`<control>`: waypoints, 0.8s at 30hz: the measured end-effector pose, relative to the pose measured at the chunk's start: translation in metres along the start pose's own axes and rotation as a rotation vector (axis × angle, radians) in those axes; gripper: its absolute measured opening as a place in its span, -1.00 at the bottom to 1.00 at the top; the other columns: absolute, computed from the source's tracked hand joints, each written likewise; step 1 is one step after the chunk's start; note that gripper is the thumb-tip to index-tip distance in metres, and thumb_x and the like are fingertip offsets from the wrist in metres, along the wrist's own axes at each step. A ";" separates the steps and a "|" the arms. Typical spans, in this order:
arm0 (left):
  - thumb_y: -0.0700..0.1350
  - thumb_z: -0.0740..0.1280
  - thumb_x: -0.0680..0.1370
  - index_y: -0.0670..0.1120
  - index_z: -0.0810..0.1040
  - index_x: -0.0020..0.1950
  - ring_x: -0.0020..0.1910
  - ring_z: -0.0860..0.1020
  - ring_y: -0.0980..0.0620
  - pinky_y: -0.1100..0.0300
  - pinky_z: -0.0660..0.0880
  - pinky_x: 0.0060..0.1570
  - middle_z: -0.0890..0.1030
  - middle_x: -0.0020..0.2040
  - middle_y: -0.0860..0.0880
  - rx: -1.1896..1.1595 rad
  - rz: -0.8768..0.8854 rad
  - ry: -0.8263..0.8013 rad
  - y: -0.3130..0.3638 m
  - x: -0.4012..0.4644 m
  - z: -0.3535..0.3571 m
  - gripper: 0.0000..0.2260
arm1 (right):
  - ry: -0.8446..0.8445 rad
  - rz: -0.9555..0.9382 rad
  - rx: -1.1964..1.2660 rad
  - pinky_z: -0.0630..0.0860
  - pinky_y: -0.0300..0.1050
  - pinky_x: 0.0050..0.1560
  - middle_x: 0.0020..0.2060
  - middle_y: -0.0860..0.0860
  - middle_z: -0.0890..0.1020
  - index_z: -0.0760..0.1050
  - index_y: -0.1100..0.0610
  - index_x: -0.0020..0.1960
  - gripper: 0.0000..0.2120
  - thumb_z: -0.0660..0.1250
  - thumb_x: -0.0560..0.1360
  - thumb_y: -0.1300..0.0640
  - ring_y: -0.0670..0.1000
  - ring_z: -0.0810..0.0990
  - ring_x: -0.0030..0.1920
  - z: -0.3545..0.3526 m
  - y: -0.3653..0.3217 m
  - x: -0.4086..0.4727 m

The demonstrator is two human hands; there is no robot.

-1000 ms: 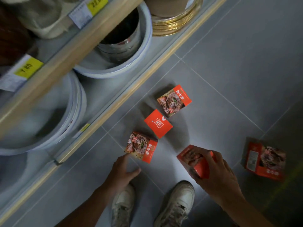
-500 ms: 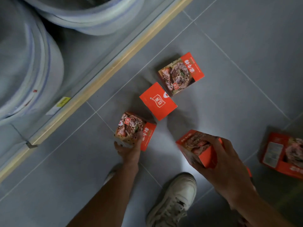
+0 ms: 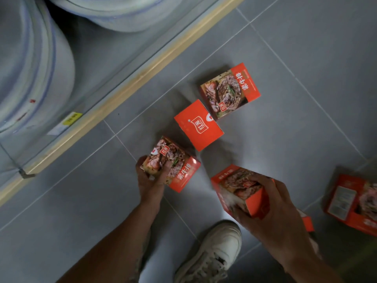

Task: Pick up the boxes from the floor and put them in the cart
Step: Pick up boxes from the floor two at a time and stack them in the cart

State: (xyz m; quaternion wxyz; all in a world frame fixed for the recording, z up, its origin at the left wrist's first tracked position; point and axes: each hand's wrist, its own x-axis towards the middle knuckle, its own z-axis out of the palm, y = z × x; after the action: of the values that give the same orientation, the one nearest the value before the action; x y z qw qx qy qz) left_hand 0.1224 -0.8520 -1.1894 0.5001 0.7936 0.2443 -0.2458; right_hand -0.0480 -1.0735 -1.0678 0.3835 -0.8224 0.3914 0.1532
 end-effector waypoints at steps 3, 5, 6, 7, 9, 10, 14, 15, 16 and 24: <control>-0.18 0.67 0.28 -0.04 0.39 0.27 0.04 0.64 0.01 0.19 0.61 -0.03 0.61 0.18 -0.12 -0.020 0.012 0.040 0.007 -0.011 0.002 -0.32 | 0.050 -0.031 0.008 0.56 -0.08 -0.03 0.23 -0.17 0.42 0.36 -0.21 0.34 -0.16 0.68 0.15 -0.11 -0.01 0.56 0.13 0.001 -0.010 -0.009; -0.04 0.72 0.12 0.04 0.38 0.30 0.10 0.64 -0.02 0.07 0.61 0.06 0.61 0.20 -0.05 -0.031 -0.008 0.023 0.015 -0.018 0.001 -0.15 | 0.051 -0.041 0.007 0.53 -0.11 -0.02 0.23 -0.17 0.41 0.34 -0.22 0.34 -0.16 0.65 0.16 -0.14 -0.05 0.50 0.14 -0.002 -0.020 -0.015; 0.03 0.70 0.05 0.10 0.38 0.32 0.10 0.65 0.01 0.07 0.60 0.08 0.61 0.20 -0.02 -0.029 -0.006 -0.002 0.020 -0.022 0.000 -0.09 | 0.042 -0.043 0.002 0.54 -0.11 -0.02 0.23 -0.17 0.40 0.32 -0.23 0.36 -0.16 0.63 0.17 -0.18 -0.07 0.48 0.14 -0.006 -0.025 -0.019; 0.05 0.70 0.01 0.13 0.38 0.33 0.07 0.65 0.06 0.11 0.60 0.06 0.62 0.19 0.01 -0.016 0.005 -0.026 0.025 -0.028 -0.003 -0.06 | 0.032 -0.048 -0.008 0.55 -0.12 -0.03 0.23 -0.18 0.39 0.30 -0.23 0.37 -0.15 0.61 0.18 -0.23 -0.09 0.47 0.13 -0.010 -0.030 -0.025; -0.04 0.73 0.04 0.14 0.42 0.30 -0.02 0.65 0.18 0.21 0.59 -0.04 0.63 0.14 0.04 0.008 0.015 -0.039 0.036 -0.043 -0.013 -0.11 | 0.027 -0.069 -0.024 0.54 -0.15 -0.03 0.21 -0.20 0.36 0.29 -0.22 0.38 -0.15 0.61 0.20 -0.26 -0.09 0.47 0.12 -0.023 -0.043 -0.038; -0.08 0.74 0.07 0.15 0.45 0.25 -0.07 0.64 0.24 0.26 0.59 -0.10 0.64 0.10 0.06 0.022 0.026 -0.046 0.045 -0.051 -0.020 -0.17 | 0.022 -0.066 -0.031 0.53 -0.16 0.00 0.21 -0.23 0.35 0.28 -0.24 0.38 -0.16 0.61 0.22 -0.28 -0.10 0.47 0.13 -0.031 -0.051 -0.046; 0.06 0.69 -0.03 0.19 0.46 0.14 -0.04 0.66 0.17 0.18 0.60 -0.08 0.64 0.08 0.09 0.038 0.061 -0.076 0.092 -0.087 -0.062 -0.21 | 0.007 -0.071 -0.071 0.48 -0.17 0.06 0.27 -0.19 0.39 0.27 -0.24 0.39 -0.16 0.46 0.21 -0.46 -0.16 0.40 0.12 -0.072 -0.097 -0.080; 0.07 0.69 -0.03 0.21 0.46 0.16 0.01 0.66 0.10 0.09 0.62 -0.04 0.64 0.11 0.06 0.047 0.076 -0.087 0.109 -0.096 -0.076 -0.19 | -0.013 -0.063 -0.071 0.54 -0.12 0.09 0.30 -0.16 0.39 0.25 -0.24 0.40 -0.13 0.40 0.19 -0.51 -0.14 0.43 0.14 -0.085 -0.109 -0.089; 0.07 0.69 -0.02 0.23 0.45 0.19 0.05 0.66 0.04 -0.01 0.62 0.02 0.63 0.14 0.04 0.059 0.103 -0.102 0.128 -0.105 -0.089 -0.17 | -0.036 -0.049 -0.076 0.60 -0.03 0.13 0.31 -0.15 0.38 0.21 -0.24 0.41 -0.10 0.36 0.18 -0.55 -0.10 0.47 0.17 -0.100 -0.122 -0.099; 0.19 0.71 0.05 0.20 0.43 0.35 0.22 0.59 -0.06 -0.18 0.57 0.16 0.53 0.29 -0.06 0.122 0.345 -0.152 0.310 -0.222 -0.190 -0.09 | -0.029 -0.108 -0.169 0.61 0.10 0.18 0.30 -0.10 0.41 0.21 -0.15 0.46 -0.11 0.45 0.27 -0.46 0.03 0.55 0.21 -0.257 -0.248 -0.194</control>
State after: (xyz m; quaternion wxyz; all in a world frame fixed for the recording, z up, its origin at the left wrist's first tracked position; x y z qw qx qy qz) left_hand 0.1773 -0.8280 -0.7680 0.5028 0.8317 0.0511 -0.2300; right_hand 0.0028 -1.0658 -0.6649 0.3261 -0.8694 0.3266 0.1764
